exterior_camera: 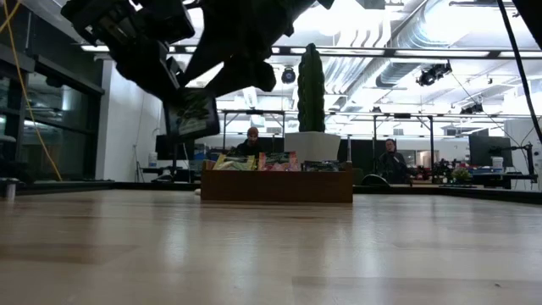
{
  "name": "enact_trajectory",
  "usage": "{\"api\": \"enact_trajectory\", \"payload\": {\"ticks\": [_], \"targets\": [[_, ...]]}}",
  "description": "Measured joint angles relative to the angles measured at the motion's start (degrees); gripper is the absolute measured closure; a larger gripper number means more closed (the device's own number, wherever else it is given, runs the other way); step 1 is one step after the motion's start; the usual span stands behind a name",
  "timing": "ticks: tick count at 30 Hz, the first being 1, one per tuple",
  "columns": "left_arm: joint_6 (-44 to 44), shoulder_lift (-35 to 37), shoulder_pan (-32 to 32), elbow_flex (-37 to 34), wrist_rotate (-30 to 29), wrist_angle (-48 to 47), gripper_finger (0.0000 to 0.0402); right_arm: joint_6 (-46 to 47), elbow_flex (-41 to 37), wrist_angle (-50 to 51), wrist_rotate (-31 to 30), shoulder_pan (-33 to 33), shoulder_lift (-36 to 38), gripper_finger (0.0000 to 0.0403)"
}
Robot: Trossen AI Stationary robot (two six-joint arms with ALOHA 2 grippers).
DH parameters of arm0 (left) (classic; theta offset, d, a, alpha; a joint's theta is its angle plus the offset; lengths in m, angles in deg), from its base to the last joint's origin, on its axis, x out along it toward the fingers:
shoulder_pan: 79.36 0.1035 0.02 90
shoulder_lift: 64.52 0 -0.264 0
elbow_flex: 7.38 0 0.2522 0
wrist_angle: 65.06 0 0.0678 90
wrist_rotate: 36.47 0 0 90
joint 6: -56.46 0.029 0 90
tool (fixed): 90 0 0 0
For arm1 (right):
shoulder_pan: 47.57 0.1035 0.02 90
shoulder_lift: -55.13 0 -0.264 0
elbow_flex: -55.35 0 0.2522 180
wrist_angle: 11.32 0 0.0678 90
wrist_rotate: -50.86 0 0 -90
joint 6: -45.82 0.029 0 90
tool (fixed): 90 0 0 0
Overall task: Pick & Place Tea
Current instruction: Put the purple tea bag into the right section of the wooden organizer
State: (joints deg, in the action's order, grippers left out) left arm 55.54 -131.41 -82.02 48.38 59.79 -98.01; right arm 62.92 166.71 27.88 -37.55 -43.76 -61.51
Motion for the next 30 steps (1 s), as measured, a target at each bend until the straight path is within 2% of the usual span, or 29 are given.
{"api": "enact_trajectory", "payload": {"ticks": [9,18,25,30], "targets": [[-0.85,0.04,0.0,0.0,0.11,1.74,0.0401,0.62,0.0,4.23,-3.26,-0.02,0.0,0.025],[-0.84,0.09,0.0,0.06,1.04,1.58,0.0401,0.89,-0.02,2.65,-2.68,0.0,-0.02,0.0388],[-0.78,0.11,0.02,0.11,1.95,1.44,0.0395,2.34,-0.04,2.02,-4.96,0.01,-0.04,0.04],[1.87,0.11,0.02,0.11,1.97,1.08,0.0337,2.32,-0.04,1.96,-6.86,0.04,-0.04,0.0401]]}}
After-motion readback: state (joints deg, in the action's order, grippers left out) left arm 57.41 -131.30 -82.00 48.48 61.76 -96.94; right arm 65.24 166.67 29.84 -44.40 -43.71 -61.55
